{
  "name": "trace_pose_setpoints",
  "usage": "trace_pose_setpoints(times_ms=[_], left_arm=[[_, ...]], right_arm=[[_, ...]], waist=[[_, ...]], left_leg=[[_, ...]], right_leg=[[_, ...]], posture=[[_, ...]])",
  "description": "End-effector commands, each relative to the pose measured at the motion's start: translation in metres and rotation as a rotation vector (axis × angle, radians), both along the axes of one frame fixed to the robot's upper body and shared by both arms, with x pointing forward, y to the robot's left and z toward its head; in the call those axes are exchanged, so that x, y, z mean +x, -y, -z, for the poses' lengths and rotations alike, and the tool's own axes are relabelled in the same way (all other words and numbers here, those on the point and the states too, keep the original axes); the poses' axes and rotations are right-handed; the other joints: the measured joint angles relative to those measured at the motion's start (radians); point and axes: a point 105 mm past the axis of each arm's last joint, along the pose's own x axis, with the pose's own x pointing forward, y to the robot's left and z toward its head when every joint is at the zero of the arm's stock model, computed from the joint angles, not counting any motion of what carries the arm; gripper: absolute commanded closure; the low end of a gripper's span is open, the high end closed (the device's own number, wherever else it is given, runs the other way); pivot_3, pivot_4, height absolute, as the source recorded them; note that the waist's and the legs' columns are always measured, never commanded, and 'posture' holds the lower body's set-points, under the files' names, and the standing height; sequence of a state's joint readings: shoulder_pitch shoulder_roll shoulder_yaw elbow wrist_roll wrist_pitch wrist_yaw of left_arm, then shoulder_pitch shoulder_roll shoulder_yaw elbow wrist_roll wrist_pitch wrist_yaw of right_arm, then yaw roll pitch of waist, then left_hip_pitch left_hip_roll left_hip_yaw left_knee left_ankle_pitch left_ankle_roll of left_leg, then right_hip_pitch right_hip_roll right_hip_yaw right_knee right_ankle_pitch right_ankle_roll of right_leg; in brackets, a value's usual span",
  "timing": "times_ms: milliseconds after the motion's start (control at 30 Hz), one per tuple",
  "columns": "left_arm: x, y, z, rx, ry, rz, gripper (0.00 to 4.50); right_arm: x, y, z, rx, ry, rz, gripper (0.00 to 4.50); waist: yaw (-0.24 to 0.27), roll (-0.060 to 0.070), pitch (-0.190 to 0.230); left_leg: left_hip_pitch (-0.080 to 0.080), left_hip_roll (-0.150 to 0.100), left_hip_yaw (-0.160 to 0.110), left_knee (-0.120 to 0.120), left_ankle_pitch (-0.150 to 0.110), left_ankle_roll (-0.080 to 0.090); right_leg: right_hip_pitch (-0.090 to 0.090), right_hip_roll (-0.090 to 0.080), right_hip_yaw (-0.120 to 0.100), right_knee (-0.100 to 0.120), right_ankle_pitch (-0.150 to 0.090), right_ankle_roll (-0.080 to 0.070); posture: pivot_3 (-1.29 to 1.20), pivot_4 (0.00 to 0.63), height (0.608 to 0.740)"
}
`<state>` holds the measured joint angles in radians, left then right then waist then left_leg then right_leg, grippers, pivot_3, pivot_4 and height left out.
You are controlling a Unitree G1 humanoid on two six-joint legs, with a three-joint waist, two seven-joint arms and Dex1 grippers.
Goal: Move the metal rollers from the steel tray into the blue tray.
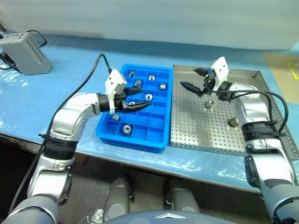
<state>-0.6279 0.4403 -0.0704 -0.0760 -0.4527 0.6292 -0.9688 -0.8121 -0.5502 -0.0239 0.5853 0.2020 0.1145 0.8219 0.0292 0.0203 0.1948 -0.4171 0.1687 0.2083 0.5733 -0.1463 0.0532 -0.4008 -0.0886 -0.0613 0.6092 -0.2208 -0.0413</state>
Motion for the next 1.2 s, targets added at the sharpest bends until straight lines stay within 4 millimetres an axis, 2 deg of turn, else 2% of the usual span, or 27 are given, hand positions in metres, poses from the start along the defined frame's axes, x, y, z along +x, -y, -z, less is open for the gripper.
trace_pose_setpoints(times_ms=[33, 100, 267, 467, 533, 667, 833, 1033, 1200], left_arm=[[-0.010, 0.016, -0.022, -0.081, -0.012, 0.089, 0.95], [-0.020, 0.022, -0.025, -0.092, -0.021, 0.143, 0.95], [-0.029, 0.024, -0.022, -0.096, -0.065, 0.185, 0.95], [-0.028, 0.029, -0.017, -0.070, -0.065, 0.193, 0.95], [-0.026, 0.030, -0.015, -0.066, -0.067, 0.188, 0.95], [-0.024, 0.032, -0.014, -0.059, -0.058, 0.192, 0.95], [-0.018, 0.029, -0.016, -0.055, -0.050, 0.181, 0.95], [-0.017, 0.029, -0.012, -0.041, -0.052, 0.176, 0.95], [-0.017, 0.029, -0.010, -0.038, -0.058, 0.166, 0.95]], right_arm=[[0.007, 0.006, 0.017, -0.051, 0.000, 0.061, 0.00], [0.006, 0.013, 0.032, -0.078, -0.029, 0.081, 0.00], [0.001, 0.039, 0.049, -0.077, -0.078, 0.149, 0.00], [-0.012, 0.076, 0.052, -0.101, -0.087, 0.225, 0.00], [-0.017, 0.082, 0.057, -0.103, -0.100, 0.237, 0.00], [-0.020, 0.079, 0.067, -0.121, -0.114, 0.236, 0.00], [-0.019, 0.063, 0.067, -0.102, -0.099, 0.199, 0.00], [-0.020, 0.055, 0.076, -0.107, -0.126, 0.181, 0.00], [-0.019, 0.063, 0.087, -0.118, -0.157, 0.225, 0.00]], waist=[[-0.005, 0.000, 0.000], [-0.008, 0.000, 0.000], [-0.013, 0.000, 0.000], [-0.010, 0.000, 0.000], [-0.014, 0.000, 0.000], [-0.026, 0.000, 0.000], [-0.043, 0.000, 0.000], [-0.042, 0.000, 0.000], [-0.042, 0.000, 0.000]], left_leg=[[0.000, 0.001, 0.000, 0.000, 0.000, 0.000], [-0.002, 0.001, 0.000, 0.000, 0.000, 0.001], [-0.004, 0.000, 0.000, 0.001, 0.001, 0.004], [-0.002, 0.000, 0.000, 0.003, -0.001, 0.002], [-0.001, 0.000, 0.000, 0.004, -0.001, 0.002], [-0.001, 0.001, 0.000, 0.004, -0.001, 0.002], [-0.001, 0.001, 0.000, 0.004, 0.000, 0.002], [-0.001, 0.001, 0.000, 0.004, 0.001, 0.004], [-0.001, 0.001, 0.000, 0.004, 0.001, 0.004]], right_leg=[[0.000, 0.000, 0.000, 0.000, 0.000, -0.001], [-0.002, 0.000, 0.000, 0.000, -0.001, -0.002], [-0.003, 0.000, 0.000, 0.000, -0.001, -0.002], [0.000, 0.000, 0.000, 0.001, -0.001, -0.002], [0.001, 0.000, 0.000, 0.001, -0.001, -0.002], [0.000, 0.000, 0.000, 0.002, -0.001, -0.002], [0.000, 0.001, 0.000, 0.002, -0.001, -0.002], [0.000, 0.001, 0.000, 0.002, -0.001, -0.002], [0.000, 0.000, 0.000, 0.002, -0.001, -0.002]], posture=[[-0.20, 0.150, 0.740], [-0.20, 0.150, 0.740], [-0.21, 0.150, 0.740], [-0.22, 0.150, 0.740], [-0.23, 0.150, 0.740], [-0.26, 0.150, 0.740], [-0.27, 0.150, 0.740], [-0.27, 0.150, 0.740], [-0.26, 0.150, 0.740]])
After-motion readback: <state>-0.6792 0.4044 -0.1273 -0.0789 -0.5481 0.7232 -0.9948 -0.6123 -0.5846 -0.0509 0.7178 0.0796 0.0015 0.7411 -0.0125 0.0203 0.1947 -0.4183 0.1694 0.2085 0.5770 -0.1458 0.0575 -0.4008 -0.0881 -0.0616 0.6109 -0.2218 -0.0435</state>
